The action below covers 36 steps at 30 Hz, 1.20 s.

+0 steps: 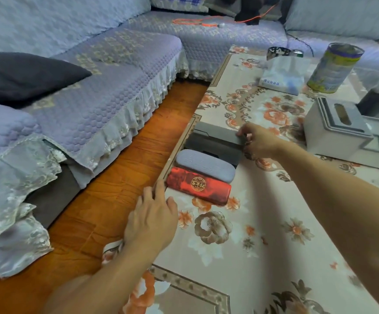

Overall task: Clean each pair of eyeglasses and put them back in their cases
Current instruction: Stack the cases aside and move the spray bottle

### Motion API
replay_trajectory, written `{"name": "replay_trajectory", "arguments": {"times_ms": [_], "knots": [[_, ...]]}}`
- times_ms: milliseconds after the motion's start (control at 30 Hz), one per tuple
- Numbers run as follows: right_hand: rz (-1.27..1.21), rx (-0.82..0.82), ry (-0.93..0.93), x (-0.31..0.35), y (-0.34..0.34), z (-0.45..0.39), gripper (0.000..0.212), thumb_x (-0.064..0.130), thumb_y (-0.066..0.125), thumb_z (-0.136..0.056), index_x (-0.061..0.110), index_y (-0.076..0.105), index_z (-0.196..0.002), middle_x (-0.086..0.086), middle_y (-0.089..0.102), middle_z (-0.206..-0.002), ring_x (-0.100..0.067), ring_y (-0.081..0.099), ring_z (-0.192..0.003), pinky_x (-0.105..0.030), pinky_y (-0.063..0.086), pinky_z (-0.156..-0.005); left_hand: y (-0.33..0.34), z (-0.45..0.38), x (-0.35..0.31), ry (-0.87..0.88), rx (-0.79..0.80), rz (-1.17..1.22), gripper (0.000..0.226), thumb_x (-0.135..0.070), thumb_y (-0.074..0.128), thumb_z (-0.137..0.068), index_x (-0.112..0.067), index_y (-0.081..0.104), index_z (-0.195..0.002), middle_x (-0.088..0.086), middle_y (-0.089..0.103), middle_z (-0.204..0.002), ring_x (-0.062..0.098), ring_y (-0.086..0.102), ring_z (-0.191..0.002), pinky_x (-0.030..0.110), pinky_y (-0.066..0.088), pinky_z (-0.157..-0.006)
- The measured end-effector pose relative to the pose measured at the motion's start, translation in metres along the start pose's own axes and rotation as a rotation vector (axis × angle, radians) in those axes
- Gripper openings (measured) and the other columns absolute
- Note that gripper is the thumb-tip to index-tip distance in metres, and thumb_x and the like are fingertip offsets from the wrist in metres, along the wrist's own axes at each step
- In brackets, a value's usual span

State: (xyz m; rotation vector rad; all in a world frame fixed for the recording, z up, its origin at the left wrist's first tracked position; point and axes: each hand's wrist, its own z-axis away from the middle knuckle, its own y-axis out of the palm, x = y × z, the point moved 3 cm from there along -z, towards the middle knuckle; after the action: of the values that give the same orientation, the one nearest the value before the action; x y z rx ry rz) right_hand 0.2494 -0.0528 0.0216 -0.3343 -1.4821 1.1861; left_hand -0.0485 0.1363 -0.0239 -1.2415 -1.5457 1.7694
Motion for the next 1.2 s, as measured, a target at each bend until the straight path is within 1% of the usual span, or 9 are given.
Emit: {"name": "replay_trajectory", "arguments": {"times_ms": [167,333,433,500,667,800,933,1100,1200], "knots": [[-0.047,-0.005,0.037,-0.002,0.001,0.010,0.059,-0.016,0.045,-0.081,0.022,0.054,-0.126,-0.010,0.056,-0.120,-0.036,0.060,-0.105,-0.041,0.056,-0.077,0.000,0.000,0.001,0.003,-0.003,0.010,0.059,-0.047,0.026,-0.103,-0.026,0.019,-0.157,0.004,0.046,-0.136,0.016,0.052,-0.104,0.030,0.050,-0.074],[-0.346,-0.401,0.125,-0.003,0.010,0.094,0.055,-0.005,0.059,-0.090,0.014,0.048,-0.141,-0.008,0.052,-0.138,-0.026,0.058,-0.117,-0.043,0.058,-0.089,-0.010,0.014,-0.009,0.139,-0.109,-0.075,0.059,-0.026,0.058,-0.094,-0.017,0.037,-0.148,0.014,0.043,-0.147,0.031,0.043,-0.132,0.048,0.049,-0.102],[-0.457,-0.486,0.095,-0.028,0.017,0.195,0.048,-0.008,0.051,-0.089,0.016,0.055,-0.130,-0.001,0.060,-0.129,-0.016,0.061,-0.109,-0.026,0.052,-0.089,-0.008,0.038,-0.060,0.352,-0.153,0.128,0.056,-0.008,0.067,-0.085,-0.015,0.051,-0.138,0.011,0.050,-0.138,0.031,0.043,-0.129,0.050,0.045,-0.104],[-0.475,-0.583,0.182,-0.060,0.014,0.265,0.038,-0.005,0.051,-0.091,0.019,0.060,-0.120,0.005,0.063,-0.117,-0.010,0.063,-0.100,-0.017,0.051,-0.078,0.004,0.054,-0.118,0.453,-0.078,0.363,0.050,-0.005,0.061,-0.089,-0.018,0.053,-0.137,0.000,0.049,-0.133,0.021,0.042,-0.126,0.041,0.041,-0.106],[-0.500,-0.926,0.535,-0.176,-0.039,0.345,0.034,0.010,0.069,-0.087,0.021,0.058,-0.117,-0.001,0.063,-0.110,-0.021,0.063,-0.093,-0.034,0.052,-0.077,0.042,0.080,-0.270,0.446,0.355,0.775,0.044,-0.004,0.050,-0.097,-0.023,0.058,-0.137,-0.008,0.053,-0.128,0.007,0.053,-0.119,0.025,0.043,-0.106],[-0.475,-0.838,0.471,-0.221,-0.084,0.322,0.068,0.024,0.076,-0.078,0.029,0.046,-0.139,-0.001,0.056,-0.128,-0.023,0.065,-0.097,-0.042,0.056,-0.087,0.061,0.095,-0.336,0.468,0.469,0.747,0.047,0.001,0.047,-0.097,-0.020,0.057,-0.137,-0.004,0.054,-0.125,0.011,0.054,-0.119,0.023,0.043,-0.104],[-0.383,-0.708,0.434,-0.212,-0.100,0.289,0.016,0.027,0.073,-0.083,0.023,0.058,-0.082,0.001,0.064,-0.079,-0.028,0.066,-0.085,-0.041,0.054,-0.077,0.070,0.083,-0.354,0.536,0.433,0.702,0.060,-0.016,0.060,-0.096,-0.029,0.039,-0.151,-0.008,0.046,-0.141,0.009,0.046,-0.131,0.027,0.038,-0.112],[-0.432,0.018,0.123,-0.147,-0.072,0.274,0.015,0.040,0.062,-0.097,0.029,0.070,-0.094,0.018,0.072,-0.088,-0.002,0.069,-0.077,-0.020,0.053,-0.067,0.081,0.054,-0.326,0.537,0.407,0.677,0.064,-0.019,0.062,-0.093,-0.039,0.037,-0.148,-0.009,0.058,-0.136,0.012,0.058,-0.122,0.031,0.050,-0.100],[-0.154,-0.292,0.088,-0.176,-0.101,0.235,0.015,0.034,0.057,-0.100,0.028,0.071,-0.103,0.015,0.067,-0.099,-0.010,0.065,-0.094,-0.025,0.044,-0.078,0.081,0.043,-0.306,0.368,0.201,0.730,0.030,-0.023,0.061,-0.099,-0.029,0.049,-0.126,-0.011,0.063,-0.093,0.004,0.061,-0.082,0.035,0.051,-0.071]]}}
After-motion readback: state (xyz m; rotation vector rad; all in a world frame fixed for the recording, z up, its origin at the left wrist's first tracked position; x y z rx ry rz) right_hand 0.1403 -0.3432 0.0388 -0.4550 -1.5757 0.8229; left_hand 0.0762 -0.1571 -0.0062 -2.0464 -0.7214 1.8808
